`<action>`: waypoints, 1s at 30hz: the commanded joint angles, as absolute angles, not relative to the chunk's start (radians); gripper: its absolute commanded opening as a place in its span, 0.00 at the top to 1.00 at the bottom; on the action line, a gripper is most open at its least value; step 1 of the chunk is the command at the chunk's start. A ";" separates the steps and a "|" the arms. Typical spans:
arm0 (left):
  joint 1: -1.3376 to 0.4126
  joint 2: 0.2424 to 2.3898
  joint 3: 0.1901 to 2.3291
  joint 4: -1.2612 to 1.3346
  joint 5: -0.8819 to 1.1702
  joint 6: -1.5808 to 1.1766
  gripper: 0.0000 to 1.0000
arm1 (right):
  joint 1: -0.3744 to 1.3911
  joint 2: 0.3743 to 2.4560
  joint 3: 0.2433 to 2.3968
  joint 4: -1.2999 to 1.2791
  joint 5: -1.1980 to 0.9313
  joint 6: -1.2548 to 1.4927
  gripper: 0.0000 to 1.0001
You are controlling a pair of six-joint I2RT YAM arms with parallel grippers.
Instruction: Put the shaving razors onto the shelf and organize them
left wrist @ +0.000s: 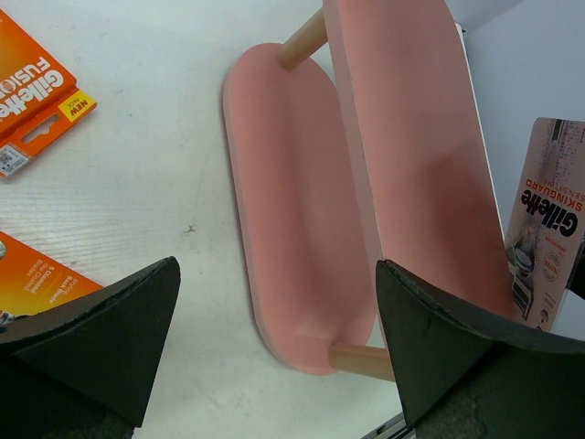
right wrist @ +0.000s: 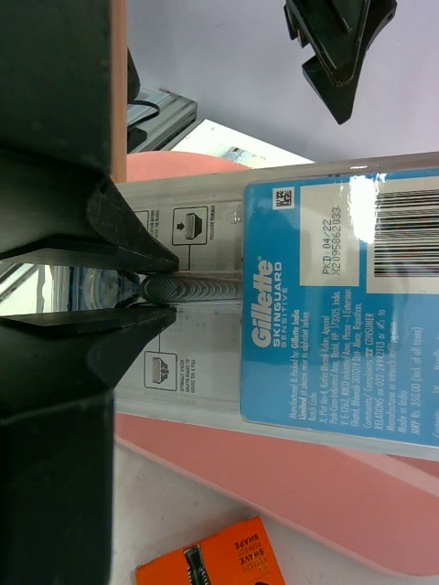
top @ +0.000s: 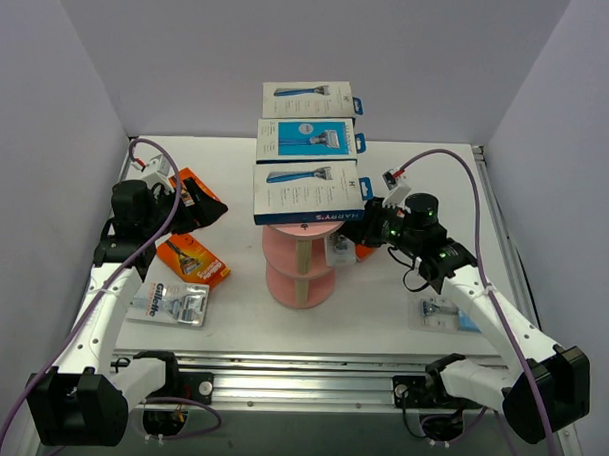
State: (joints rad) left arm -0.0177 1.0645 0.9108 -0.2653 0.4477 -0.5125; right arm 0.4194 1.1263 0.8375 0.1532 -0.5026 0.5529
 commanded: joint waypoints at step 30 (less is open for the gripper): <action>-0.012 1.075 0.922 -0.216 0.479 -0.508 0.03 | 0.482 1.120 0.879 0.216 -0.451 0.595 0.66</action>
State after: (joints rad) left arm -0.0177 1.0771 0.9112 -0.2653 0.4557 -0.5121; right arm 0.4786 1.1519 0.8379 0.1982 -0.4744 0.5900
